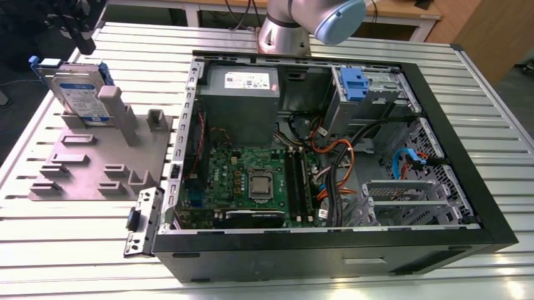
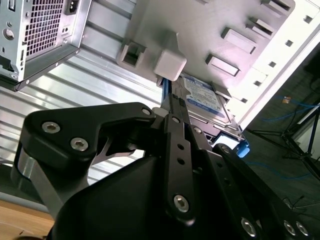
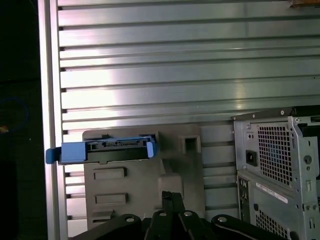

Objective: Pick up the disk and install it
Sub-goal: 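Reach for the disk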

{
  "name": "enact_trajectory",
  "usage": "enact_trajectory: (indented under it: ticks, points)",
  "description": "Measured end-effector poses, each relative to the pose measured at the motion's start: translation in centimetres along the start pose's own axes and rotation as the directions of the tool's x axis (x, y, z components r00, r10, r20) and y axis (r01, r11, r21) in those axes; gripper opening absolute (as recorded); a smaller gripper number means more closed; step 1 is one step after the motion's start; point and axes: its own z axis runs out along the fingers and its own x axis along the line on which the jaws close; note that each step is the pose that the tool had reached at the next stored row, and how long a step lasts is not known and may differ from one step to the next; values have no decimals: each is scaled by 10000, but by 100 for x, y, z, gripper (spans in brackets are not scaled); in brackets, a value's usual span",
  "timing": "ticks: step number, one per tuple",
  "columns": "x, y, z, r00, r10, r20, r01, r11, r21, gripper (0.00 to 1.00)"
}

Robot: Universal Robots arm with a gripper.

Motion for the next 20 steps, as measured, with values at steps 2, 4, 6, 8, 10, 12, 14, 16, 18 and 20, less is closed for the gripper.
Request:
enact_trajectory:
  ticks: [2,4,6,8,10,12,14,16,18,20]
  points:
    - [18,-2,0,10000,0,1,0,10000,0,11]
    - [36,-3,0,10000,0,0,0,10000,0,11]
    - [52,-4,0,10000,0,0,0,10000,-1,11]
    - [66,-5,1,10000,0,1,0,10000,0,11]
    - [79,-6,1,10000,0,0,0,10000,0,11]
    - [92,-8,2,10000,0,1,0,10000,0,11]
    - [99,-8,3,10000,-1,0,1,10000,0,11]
    - [100,-8,2,10000,-1,0,1,10000,0,11]
    - [101,-8,3,10000,-1,0,1,10000,0,11]
    - [102,-8,3,10000,-1,0,1,10000,0,11]
